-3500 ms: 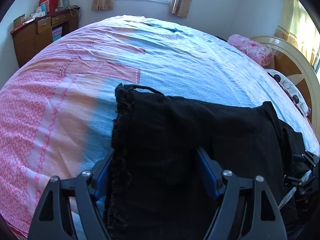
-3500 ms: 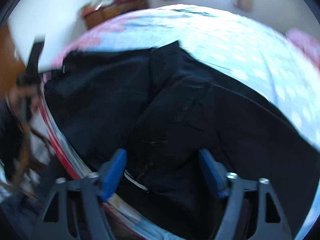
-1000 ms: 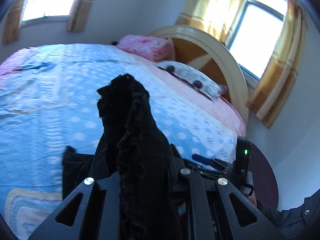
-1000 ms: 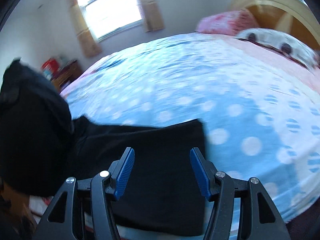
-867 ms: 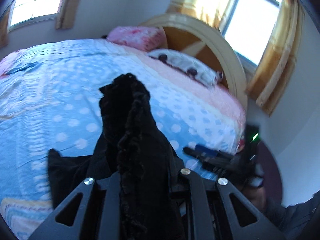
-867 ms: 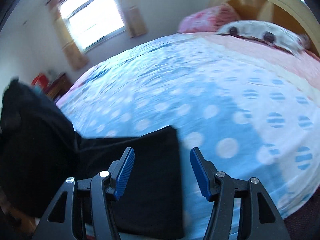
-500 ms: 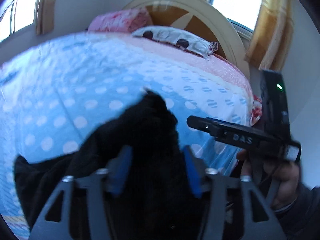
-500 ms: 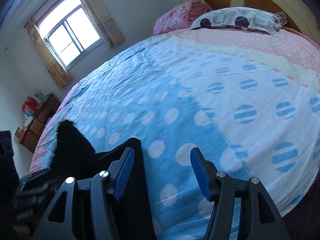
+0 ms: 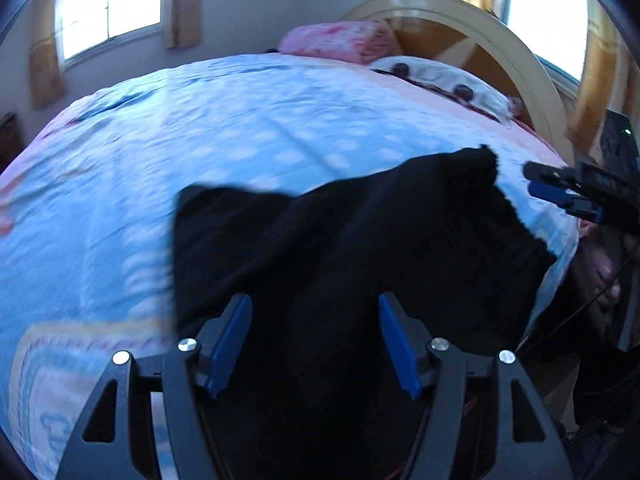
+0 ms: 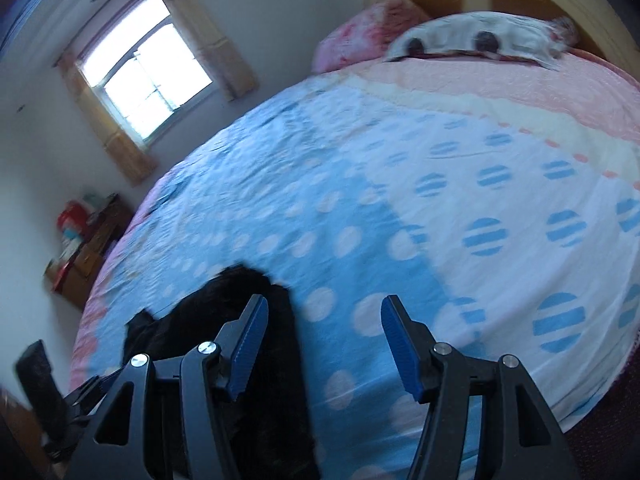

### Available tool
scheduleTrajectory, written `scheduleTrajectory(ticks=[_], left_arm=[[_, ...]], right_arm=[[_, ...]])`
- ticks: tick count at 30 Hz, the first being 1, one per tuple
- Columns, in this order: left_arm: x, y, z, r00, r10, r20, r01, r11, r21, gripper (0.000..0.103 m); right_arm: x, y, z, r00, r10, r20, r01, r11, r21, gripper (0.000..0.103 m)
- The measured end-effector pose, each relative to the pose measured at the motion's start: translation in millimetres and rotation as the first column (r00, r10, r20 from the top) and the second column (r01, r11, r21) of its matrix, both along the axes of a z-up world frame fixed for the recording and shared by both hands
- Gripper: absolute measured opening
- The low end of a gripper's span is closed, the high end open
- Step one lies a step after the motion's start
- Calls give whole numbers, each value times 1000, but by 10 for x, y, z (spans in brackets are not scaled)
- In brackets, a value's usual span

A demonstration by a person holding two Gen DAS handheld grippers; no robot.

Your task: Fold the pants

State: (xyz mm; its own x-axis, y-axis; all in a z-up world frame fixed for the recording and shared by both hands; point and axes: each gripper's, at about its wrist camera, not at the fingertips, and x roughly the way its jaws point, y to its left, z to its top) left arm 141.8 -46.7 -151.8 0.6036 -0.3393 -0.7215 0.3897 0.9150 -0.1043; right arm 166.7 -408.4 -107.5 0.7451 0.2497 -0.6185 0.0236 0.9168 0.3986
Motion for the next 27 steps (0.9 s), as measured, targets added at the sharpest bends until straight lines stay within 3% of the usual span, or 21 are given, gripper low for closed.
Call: scheduleTrajectory(ticks=[2, 5, 8, 9, 11, 16, 18, 22, 25, 27], left_arm=[[-29, 144, -5, 999, 36, 13, -36, 999, -5, 76], [-57, 245, 82, 996, 76, 54, -74, 996, -44, 75], [-78, 273, 129, 993, 74, 87, -66, 994, -88, 82], [-62, 266, 115, 993, 75, 88, -67, 993, -94, 89], [-20, 242, 50, 995, 74, 74, -66, 993, -99, 90], [34, 221, -90, 996, 67, 57, -61, 994, -88, 93], [83, 203, -196, 997, 76, 28, -74, 995, -61, 93], [88, 260, -287, 996, 91, 4, -90, 993, -77, 93], [62, 366, -253, 994, 106, 13, -105, 990, -90, 93], [29, 437, -218, 993, 118, 24, -115, 989, -91, 93]], right_arm=[[-43, 201, 3, 996, 83, -8, -84, 996, -34, 61], [-169, 526, -38, 973, 226, -45, -229, 971, -62, 61], [-271, 752, -139, 956, 262, -131, -282, 945, -167, 60], [-289, 781, -187, 953, 262, -154, -288, 940, -182, 56], [-321, 820, -238, 949, 262, -174, -297, 930, -218, 35], [-515, 801, 10, 952, 278, -130, -305, 904, -299, 19], [-429, 734, -109, 949, 248, -194, -299, 904, -306, 19], [-291, 655, -449, 926, 232, -298, -318, 906, -280, 21], [-322, 743, -317, 917, 261, -303, -359, 870, -337, 31], [-334, 729, -167, 914, 253, -316, -362, 861, -357, 48]])
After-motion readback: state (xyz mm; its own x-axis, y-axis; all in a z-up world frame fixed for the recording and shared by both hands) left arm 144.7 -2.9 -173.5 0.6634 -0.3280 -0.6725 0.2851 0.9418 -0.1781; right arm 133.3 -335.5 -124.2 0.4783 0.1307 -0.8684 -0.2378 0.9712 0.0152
